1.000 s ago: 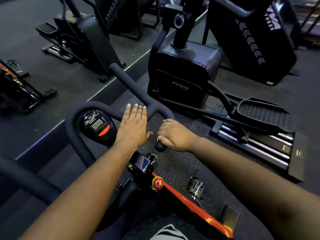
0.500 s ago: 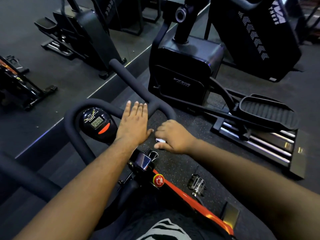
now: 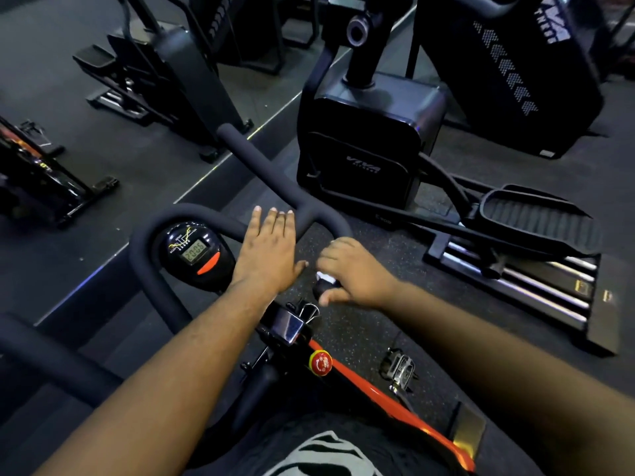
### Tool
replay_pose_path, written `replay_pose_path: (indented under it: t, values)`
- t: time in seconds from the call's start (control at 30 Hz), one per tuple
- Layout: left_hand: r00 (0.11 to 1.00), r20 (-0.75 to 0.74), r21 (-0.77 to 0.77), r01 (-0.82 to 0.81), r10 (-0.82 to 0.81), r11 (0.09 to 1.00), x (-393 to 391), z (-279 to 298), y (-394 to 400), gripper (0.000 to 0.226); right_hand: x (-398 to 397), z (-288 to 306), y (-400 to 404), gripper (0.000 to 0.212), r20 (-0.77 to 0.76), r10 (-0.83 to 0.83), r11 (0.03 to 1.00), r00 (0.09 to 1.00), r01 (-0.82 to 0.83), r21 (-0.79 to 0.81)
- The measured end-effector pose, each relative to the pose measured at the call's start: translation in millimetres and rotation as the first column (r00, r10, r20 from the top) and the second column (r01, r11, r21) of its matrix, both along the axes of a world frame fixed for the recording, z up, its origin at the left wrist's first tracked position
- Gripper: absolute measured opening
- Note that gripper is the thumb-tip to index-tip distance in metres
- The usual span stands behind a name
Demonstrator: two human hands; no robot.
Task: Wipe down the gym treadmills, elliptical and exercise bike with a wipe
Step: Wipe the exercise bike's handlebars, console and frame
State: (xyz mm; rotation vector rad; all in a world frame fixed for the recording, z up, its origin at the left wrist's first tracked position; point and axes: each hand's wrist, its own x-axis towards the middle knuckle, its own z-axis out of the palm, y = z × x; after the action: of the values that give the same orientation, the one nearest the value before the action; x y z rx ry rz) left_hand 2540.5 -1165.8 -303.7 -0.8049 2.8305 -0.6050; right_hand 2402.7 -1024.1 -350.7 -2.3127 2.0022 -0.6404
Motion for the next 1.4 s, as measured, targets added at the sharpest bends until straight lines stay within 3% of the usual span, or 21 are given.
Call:
replay_pose_path:
  t: [0.07, 0.13, 0.2, 0.23, 0.27, 0.33, 0.37, 0.43, 0.53, 0.67, 0.77, 0.87, 0.97, 1.07, 1.17, 1.23, 1.33, 1.4]
  values:
    - [1.0, 0.006, 0.002, 0.001, -0.001, 1.0, -0.5, -0.5, -0.6, 0.099, 11.9, -31.8, 25.1, 0.096, 0.1, -0.084, 0.99, 0.991, 0.094, -0.101]
    - [1.0, -0.001, -0.002, 0.002, -0.002, 1.0, -1.0, -2.0, -1.1, 0.099, 22.3, -47.0, 39.0, 0.107, 0.21, -0.129, 0.986, 0.969, 0.148, -0.076]
    - [1.0, 0.011, -0.012, 0.003, -0.003, 1.0, -2.1, -1.2, -1.3, 0.099, 29.0, -41.9, 32.1, 0.111, 0.432, -0.243, 0.965, 0.869, 0.26, 0.019]
    - [1.0, 0.014, -0.014, 0.003, -0.002, 1.0, -1.9, -0.6, -1.5, 0.099, 33.3, -30.5, 23.5, 0.108, 0.594, -0.326, 0.937, 0.736, 0.337, 0.096]
    - [1.0, 0.01, -0.016, 0.003, -0.003, 1.0, -1.2, -0.4, -1.3, 0.099, 38.3, -17.1, 15.1, 0.101, 0.742, -0.406, 0.893, 0.533, 0.404, 0.198]
    - [1.0, 0.001, -0.019, 0.009, -0.009, 1.0, -0.9, 0.1, -0.2, 0.098, 47.2, -0.5, 0.9, 0.086, 0.864, -0.494, 0.792, 0.097, 0.46, 0.402]
    - [1.0, 0.0, -0.016, 0.01, -0.01, 1.0, -0.9, 0.9, 0.6, 0.098, 54.8, 2.7, -1.5, 0.081, 0.877, -0.478, 0.77, -0.055, 0.455, 0.448]
    - [1.0, 0.0, -0.008, 0.009, -0.009, 1.0, -1.0, 2.0, 1.1, 0.097, 74.6, 0.9, 0.8, 0.08, 0.903, -0.385, 0.765, -0.193, 0.481, 0.429]
    - [1.0, -0.003, -0.006, 0.008, -0.008, 1.0, -1.6, 2.3, 0.5, 0.098, 77.4, -3.2, 2.4, 0.081, 0.918, -0.376, 0.774, -0.121, 0.505, 0.384]
    - [1.0, -0.003, 0.0, 0.007, -0.007, 1.0, -1.2, 1.4, 0.8, 0.098, 27.6, -3.4, -17.1, 0.055, 0.85, -0.51, 0.75, 0.13, 0.551, 0.366]
    - [1.0, -0.004, 0.006, 0.003, -0.003, 1.0, -0.9, 2.3, 0.1, 0.098, 10.9, -5.1, -15.0, 0.05, 0.747, -0.6, 0.717, 0.285, 0.607, 0.344]
    - [1.0, -0.008, 0.014, 0.007, -0.007, 1.0, 0.3, 0.7, -1.7, 0.098, 22.1, 2.7, 5.4, 0.044, 0.638, -0.546, 0.798, 0.542, 0.568, 0.201]
    - [1.0, -0.004, 0.01, 0.016, -0.016, 1.0, 0.0, -1.9, -2.6, 0.098, 43.6, 9.9, 32.3, 0.044, 0.503, -0.45, 0.89, 0.738, 0.416, 0.185]
    - [1.0, -0.005, 0.015, 0.018, -0.018, 1.0, -0.4, -3.3, -3.5, 0.098, 27.2, 20.9, 34.3, 0.044, 0.471, -0.38, 0.925, 0.796, 0.344, 0.165]
    - [1.0, -0.005, 0.019, 0.018, -0.018, 1.0, -0.7, -2.5, -3.1, 0.098, -16.5, 35.1, -7.7, 0.044, 0.456, -0.454, 0.876, 0.765, 0.478, 0.069]
    - [1.0, -0.012, 0.026, 0.015, -0.015, 1.0, -0.6, -0.5, -2.7, 0.098, -34.0, 37.7, -47.3, 0.047, 0.414, -0.5, 0.86, 0.761, 0.491, 0.137]
    - [1.0, -0.01, 0.048, 0.017, -0.016, 0.999, -0.2, 3.2, -0.9, 0.097, -33.3, 31.3, -80.3, 0.059, 0.362, -0.484, 0.868, 0.797, 0.386, 0.311]
    - [1.0, -0.021, 0.056, 0.019, -0.018, 0.998, 0.4, 4.7, -0.5, 0.097, -34.8, 28.9, -73.7, 0.058, 0.361, -0.465, 0.876, 0.809, 0.361, 0.32]
